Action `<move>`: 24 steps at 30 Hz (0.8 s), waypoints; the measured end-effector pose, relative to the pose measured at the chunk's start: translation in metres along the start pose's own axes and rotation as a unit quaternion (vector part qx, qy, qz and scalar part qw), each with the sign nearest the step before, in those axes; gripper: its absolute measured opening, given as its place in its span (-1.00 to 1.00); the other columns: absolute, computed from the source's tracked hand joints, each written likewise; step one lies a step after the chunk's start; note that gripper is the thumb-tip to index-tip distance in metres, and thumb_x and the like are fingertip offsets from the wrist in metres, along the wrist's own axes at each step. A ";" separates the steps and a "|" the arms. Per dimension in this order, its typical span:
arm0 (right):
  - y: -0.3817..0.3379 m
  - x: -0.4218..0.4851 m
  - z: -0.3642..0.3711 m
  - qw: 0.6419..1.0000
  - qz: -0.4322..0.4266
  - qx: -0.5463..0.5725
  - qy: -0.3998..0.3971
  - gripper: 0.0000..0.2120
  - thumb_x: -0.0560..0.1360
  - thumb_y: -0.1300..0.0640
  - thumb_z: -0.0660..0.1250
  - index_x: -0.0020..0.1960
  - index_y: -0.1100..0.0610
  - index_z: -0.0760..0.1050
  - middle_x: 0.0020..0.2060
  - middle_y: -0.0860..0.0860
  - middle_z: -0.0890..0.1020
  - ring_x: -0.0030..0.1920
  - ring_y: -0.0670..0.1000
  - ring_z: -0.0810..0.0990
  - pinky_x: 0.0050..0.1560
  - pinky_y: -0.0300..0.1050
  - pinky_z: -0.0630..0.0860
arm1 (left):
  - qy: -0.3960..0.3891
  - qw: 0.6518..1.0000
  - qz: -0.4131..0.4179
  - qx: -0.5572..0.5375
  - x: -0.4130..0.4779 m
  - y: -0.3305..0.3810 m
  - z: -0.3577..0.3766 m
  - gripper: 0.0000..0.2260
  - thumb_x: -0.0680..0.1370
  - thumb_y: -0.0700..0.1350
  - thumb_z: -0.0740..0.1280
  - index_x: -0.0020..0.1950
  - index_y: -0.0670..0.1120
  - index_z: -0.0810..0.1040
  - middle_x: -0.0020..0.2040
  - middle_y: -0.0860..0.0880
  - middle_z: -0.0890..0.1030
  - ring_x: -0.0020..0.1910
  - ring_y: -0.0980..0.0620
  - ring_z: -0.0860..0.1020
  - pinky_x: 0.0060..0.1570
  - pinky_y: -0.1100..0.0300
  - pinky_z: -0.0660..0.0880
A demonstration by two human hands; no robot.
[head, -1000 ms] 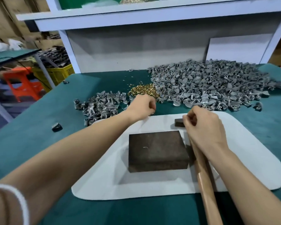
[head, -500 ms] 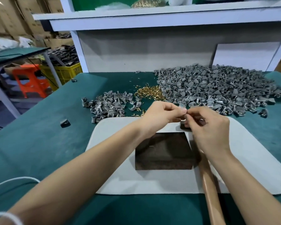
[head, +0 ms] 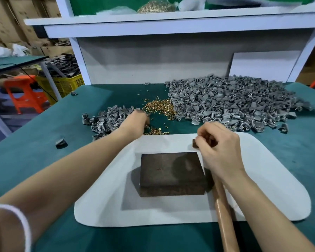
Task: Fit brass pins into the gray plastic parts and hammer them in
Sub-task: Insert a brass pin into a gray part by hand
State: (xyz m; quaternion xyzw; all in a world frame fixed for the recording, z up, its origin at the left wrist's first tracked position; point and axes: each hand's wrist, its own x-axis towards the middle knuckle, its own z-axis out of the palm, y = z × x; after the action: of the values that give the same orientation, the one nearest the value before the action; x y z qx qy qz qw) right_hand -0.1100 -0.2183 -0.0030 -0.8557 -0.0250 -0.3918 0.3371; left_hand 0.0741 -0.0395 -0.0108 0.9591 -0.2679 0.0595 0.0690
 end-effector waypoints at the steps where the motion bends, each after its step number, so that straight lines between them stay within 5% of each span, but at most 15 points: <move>1: 0.000 0.000 0.000 1.000 0.003 -0.001 0.000 -0.94 0.33 0.24 0.27 -0.31 0.15 0.48 -0.38 0.03 0.51 -0.32 0.04 0.45 -0.27 -0.03 0.39 | 0.011 1.000 -0.007 -0.008 0.002 -0.003 0.003 -0.69 0.51 -0.42 0.21 0.17 -0.20 0.59 0.15 -0.24 0.55 0.10 -0.22 0.54 0.09 0.05 0.48; 5: 0.000 -0.001 0.001 1.000 0.011 0.001 -0.021 -0.93 0.31 0.22 0.26 -0.34 0.10 0.44 -0.43 -0.03 0.47 -0.35 -0.01 0.43 -0.31 0.00 0.40 | 0.043 0.997 -0.040 -0.049 0.005 -0.010 0.007 -0.75 0.51 -0.37 0.28 0.14 -0.18 0.57 0.19 -0.23 0.49 0.14 -0.21 0.50 0.11 0.09 0.43; 8: -0.002 -0.002 0.003 0.999 0.006 0.008 -0.038 -0.93 0.29 0.22 0.27 -0.35 0.11 0.44 -0.45 -0.03 0.46 -0.38 -0.03 0.42 -0.32 -0.04 0.38 | 0.130 0.977 -0.070 -0.153 -0.004 -0.002 -0.007 -0.86 0.49 -0.32 0.34 0.01 -0.16 0.60 0.05 -0.15 0.57 -0.03 -0.08 0.54 -0.07 0.26 0.38; 12: -0.007 -0.004 0.004 0.997 0.043 0.053 -0.042 -0.94 0.31 0.20 0.27 -0.34 0.12 0.46 -0.46 -0.05 0.48 -0.38 -0.04 0.42 -0.32 -0.08 0.38 | 0.152 0.865 -0.079 -0.471 -0.044 0.036 -0.028 -0.84 0.51 -0.34 0.35 -0.13 -0.08 0.57 -0.24 -0.04 0.59 -0.30 0.03 0.60 -0.18 0.18 0.59; 14: -0.014 -0.006 0.005 0.992 0.057 0.094 -0.055 -0.94 0.32 0.19 0.29 -0.33 0.10 0.48 -0.44 -0.04 0.51 -0.37 -0.05 0.44 -0.30 -0.10 0.39 | 0.137 0.823 -0.053 -0.548 -0.074 0.055 -0.026 -0.82 0.49 -0.34 0.37 -0.16 -0.06 0.58 -0.29 -0.03 0.60 -0.35 0.09 0.61 -0.23 0.24 0.60; 20: -0.028 -0.011 0.005 0.979 0.032 0.141 -0.141 -0.88 0.40 0.32 0.39 -0.28 0.16 0.53 -0.39 0.04 0.54 -0.29 0.04 0.49 -0.18 -0.09 0.41 | 0.130 0.833 -0.047 -0.536 -0.111 0.077 -0.020 -0.94 0.45 -0.25 0.45 -0.10 -0.13 0.67 -0.15 0.04 0.67 -0.19 0.15 0.65 -0.08 0.29 0.55; 24: -0.030 -0.013 0.007 0.976 0.031 0.168 -0.138 -0.93 0.42 0.27 0.38 -0.24 0.17 0.54 -0.37 0.08 0.56 -0.27 0.07 0.51 -0.15 -0.10 0.43 | 0.138 0.829 0.000 -0.541 -0.116 0.082 -0.020 -0.95 0.51 -0.25 0.39 -0.07 -0.13 0.63 -0.22 -0.02 0.66 -0.50 0.03 0.58 -0.46 0.24 0.51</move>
State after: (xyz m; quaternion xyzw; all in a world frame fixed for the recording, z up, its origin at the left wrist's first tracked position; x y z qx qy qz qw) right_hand -0.1237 -0.1885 0.0018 -0.8331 -0.1096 -0.2498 0.4811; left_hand -0.0693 -0.0472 -0.0006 0.7501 -0.2445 0.0371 0.6133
